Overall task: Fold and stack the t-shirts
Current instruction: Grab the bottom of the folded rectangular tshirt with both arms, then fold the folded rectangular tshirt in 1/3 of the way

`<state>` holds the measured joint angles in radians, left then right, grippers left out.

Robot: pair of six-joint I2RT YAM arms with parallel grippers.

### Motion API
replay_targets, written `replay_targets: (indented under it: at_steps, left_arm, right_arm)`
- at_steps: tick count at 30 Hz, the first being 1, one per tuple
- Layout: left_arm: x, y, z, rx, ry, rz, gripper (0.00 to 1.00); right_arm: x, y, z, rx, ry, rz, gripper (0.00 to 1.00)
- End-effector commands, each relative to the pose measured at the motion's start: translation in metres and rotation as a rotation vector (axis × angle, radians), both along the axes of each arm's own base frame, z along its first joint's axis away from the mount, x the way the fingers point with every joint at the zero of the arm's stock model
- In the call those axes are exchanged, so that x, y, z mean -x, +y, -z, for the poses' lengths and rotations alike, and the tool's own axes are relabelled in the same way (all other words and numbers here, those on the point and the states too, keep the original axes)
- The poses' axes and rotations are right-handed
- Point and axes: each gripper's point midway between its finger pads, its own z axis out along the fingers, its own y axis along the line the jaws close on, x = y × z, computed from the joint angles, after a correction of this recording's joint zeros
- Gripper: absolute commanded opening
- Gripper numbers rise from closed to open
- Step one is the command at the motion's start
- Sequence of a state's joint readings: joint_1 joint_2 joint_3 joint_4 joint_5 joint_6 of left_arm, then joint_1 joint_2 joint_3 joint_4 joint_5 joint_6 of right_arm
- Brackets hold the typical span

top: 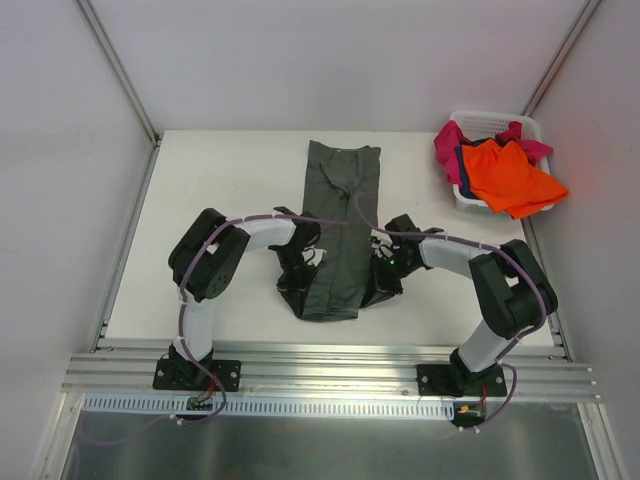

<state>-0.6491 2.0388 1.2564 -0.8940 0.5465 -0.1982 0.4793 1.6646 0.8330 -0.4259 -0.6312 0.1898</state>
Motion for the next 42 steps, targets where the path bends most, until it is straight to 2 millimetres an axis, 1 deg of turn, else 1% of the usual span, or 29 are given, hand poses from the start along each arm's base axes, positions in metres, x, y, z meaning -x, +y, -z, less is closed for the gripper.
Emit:
replay_targets:
  at_steps: [1,3,4,6,11,12,14,15,20,24,25,28,29,32,33,35,36,37,40,41,42]
  left_arm:
    - [-0.016,0.003,-0.013,0.024,-0.175,0.057,0.00]
    - [-0.023,0.007,-0.017,0.015,-0.227,0.080,0.00]
    - [-0.029,0.005,-0.024,0.028,-0.263,0.094,0.00]
    - [-0.034,0.008,-0.029,0.016,-0.299,0.111,0.00]
    - [-0.049,0.004,-0.045,0.029,-0.376,0.156,0.00]
    - [-0.055,0.001,-0.051,0.037,-0.403,0.160,0.00]
    - [-0.061,-0.001,-0.058,0.043,-0.432,0.184,0.00]
    - [-0.067,-0.005,-0.065,0.054,-0.457,0.184,0.00]
    - [-0.084,-0.007,-0.083,0.058,-0.536,0.207,0.00]
    - [-0.094,-0.009,-0.099,0.070,-0.606,0.227,0.00]
    - [-0.096,-0.009,-0.102,0.074,-0.618,0.231,0.00]
    - [-0.100,-0.010,-0.108,0.078,-0.635,0.243,0.00]
    - [-0.101,-0.011,-0.109,0.081,-0.640,0.245,0.00]
    - [-0.105,-0.013,-0.114,0.086,-0.649,0.246,0.00]
    - [-0.111,-0.015,-0.118,0.091,-0.664,0.244,0.00]
    - [-0.121,-0.016,-0.122,0.095,-0.683,0.228,0.00]
    - [-0.133,-0.019,-0.126,0.097,-0.706,0.217,0.00]
    - [-0.143,-0.017,-0.128,0.094,-0.714,0.197,0.00]
    - [-0.171,-0.021,-0.133,0.096,-0.750,0.163,0.00]
    - [-0.182,-0.017,-0.134,0.090,-0.759,0.143,0.00]
    - [-0.195,-0.021,-0.135,0.094,-0.776,0.137,0.00]
  right_arm:
    - [-0.010,0.001,-0.024,-0.027,-0.081,-0.032,0.00]
    - [-0.016,0.004,-0.035,-0.043,-0.115,-0.035,0.01]
    - [-0.016,0.004,-0.038,-0.045,-0.125,-0.043,0.01]
    - [-0.021,0.005,-0.047,-0.053,-0.156,-0.058,0.01]
    - [-0.026,0.005,-0.068,-0.066,-0.221,-0.087,0.00]
    - [-0.029,0.007,-0.073,-0.075,-0.236,-0.085,0.01]
    - [-0.031,0.007,-0.079,-0.083,-0.255,-0.083,0.01]
    - [-0.032,0.008,-0.081,-0.086,-0.265,-0.085,0.01]
    - [-0.037,0.008,-0.087,-0.085,-0.306,-0.086,0.01]
    - [-0.049,0.007,-0.095,-0.089,-0.353,-0.074,0.01]
    - [-0.053,0.008,-0.100,-0.093,-0.367,-0.071,0.01]
    - [-0.066,0.005,-0.102,-0.088,-0.382,-0.053,0.01]
    - [-0.073,0.005,-0.107,-0.090,-0.402,-0.045,0.01]
    - [-0.092,0.000,-0.111,-0.084,-0.422,-0.016,0.01]
    - [-0.103,-0.003,-0.117,-0.087,-0.444,-0.001,0.01]
    - [-0.116,-0.004,-0.116,-0.081,-0.448,0.014,0.00]
    - [-0.128,-0.006,-0.123,-0.087,-0.475,0.028,0.01]
    - [-0.135,-0.006,-0.118,-0.081,-0.466,0.035,0.01]
    - [-0.155,-0.007,-0.125,-0.086,-0.500,0.049,0.01]
    - [-0.162,-0.008,-0.122,-0.079,-0.501,0.055,0.01]
    - [-0.166,-0.009,-0.121,-0.078,-0.501,0.059,0.01]
